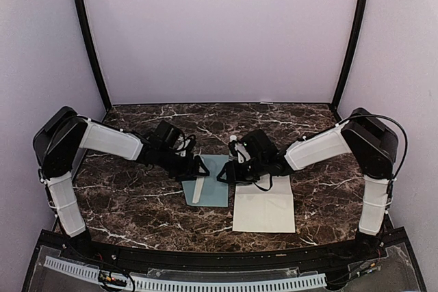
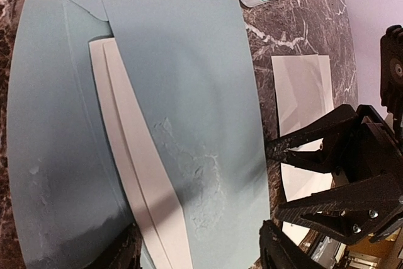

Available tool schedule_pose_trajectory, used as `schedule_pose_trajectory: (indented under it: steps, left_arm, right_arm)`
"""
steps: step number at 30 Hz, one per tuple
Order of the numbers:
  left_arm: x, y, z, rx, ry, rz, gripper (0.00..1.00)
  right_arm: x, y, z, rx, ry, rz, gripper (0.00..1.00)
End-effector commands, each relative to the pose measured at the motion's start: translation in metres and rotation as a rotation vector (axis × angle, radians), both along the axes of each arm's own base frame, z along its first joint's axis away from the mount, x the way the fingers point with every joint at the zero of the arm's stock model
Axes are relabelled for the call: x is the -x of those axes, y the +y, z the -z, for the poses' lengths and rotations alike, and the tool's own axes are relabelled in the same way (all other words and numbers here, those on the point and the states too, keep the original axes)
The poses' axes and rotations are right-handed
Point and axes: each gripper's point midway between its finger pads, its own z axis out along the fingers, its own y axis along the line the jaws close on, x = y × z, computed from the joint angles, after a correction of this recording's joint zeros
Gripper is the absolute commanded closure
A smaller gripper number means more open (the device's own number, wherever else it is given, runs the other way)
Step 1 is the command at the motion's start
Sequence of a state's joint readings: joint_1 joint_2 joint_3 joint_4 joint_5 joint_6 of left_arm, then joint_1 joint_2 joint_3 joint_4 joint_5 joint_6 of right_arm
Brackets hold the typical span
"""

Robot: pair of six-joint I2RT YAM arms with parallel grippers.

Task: Place the letter into the envelope and seal it
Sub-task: Place the letter in the envelope.

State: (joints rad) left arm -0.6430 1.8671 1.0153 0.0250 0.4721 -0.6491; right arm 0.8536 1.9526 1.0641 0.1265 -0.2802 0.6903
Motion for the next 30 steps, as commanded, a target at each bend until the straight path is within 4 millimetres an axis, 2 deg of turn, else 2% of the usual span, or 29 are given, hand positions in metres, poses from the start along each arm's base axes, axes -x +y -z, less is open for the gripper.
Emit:
schedule_pose_trajectory:
  steps: [1, 20, 25, 30]
  left_arm:
    - [0.008, -0.007, 0.006, 0.004, 0.033, 0.016, 0.38]
    - [0.014, -0.022, 0.002, 0.048, 0.044, 0.032, 0.37]
    - [0.009, -0.012, -0.004, -0.009, -0.001, 0.014, 0.37]
    - [0.017, -0.004, -0.007, -0.029, 0.01, 0.007, 0.33]
  right_arm:
    - [-0.004, 0.007, 0.0, -0.023, -0.005, -0.006, 0.49]
    - [-0.003, 0.006, 0.001, -0.023, -0.005, -0.003, 0.5]
    - [-0.005, 0.004, -0.001, -0.016, -0.014, 0.01, 0.5]
    - [-0.005, 0.003, 0.0, -0.01, -0.014, 0.013, 0.5]
